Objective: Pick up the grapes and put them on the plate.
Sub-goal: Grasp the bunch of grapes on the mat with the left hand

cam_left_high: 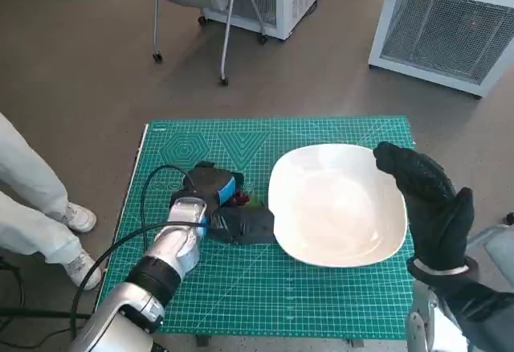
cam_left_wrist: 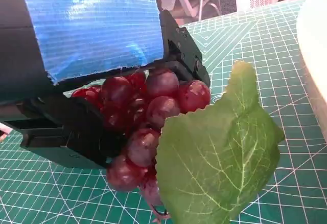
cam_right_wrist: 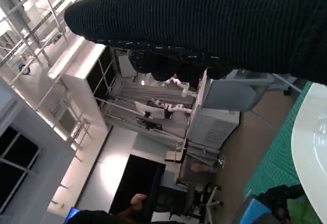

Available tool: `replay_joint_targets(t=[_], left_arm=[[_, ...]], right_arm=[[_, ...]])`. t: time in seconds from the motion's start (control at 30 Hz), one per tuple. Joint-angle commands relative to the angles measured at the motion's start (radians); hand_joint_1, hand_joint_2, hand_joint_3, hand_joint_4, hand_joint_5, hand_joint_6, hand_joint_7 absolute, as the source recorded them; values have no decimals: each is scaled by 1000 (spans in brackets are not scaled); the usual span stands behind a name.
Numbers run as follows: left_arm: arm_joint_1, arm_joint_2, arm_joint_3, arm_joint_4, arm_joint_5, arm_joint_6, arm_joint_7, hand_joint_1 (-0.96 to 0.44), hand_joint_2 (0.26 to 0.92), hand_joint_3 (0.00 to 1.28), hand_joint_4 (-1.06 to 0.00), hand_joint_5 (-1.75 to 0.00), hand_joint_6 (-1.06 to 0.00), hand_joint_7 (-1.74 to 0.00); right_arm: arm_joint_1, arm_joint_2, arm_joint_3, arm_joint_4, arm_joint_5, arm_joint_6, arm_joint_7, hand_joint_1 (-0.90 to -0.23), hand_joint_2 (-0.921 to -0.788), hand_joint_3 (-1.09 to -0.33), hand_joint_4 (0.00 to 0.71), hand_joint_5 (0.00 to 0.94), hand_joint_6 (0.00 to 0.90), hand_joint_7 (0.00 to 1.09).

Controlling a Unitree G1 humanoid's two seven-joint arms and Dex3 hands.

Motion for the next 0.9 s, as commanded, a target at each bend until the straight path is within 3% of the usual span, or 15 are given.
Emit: replay_joint_targets(t=[0.03,0.9], left_arm=[[-6,11,5,12,-10,2,-8,349,921,313,-413,-1526,-721,-150],[6,47,16,-56,-25,16,-27,348,921,324,-401,-1540,-714,-164]], right_arm=[[1,-8,-5,20,1,2,6,-482,-921,-556,656,12,241,828],[-2,5,1,29,7,-8,8,-481,-921,-555,655,12,241,825]])
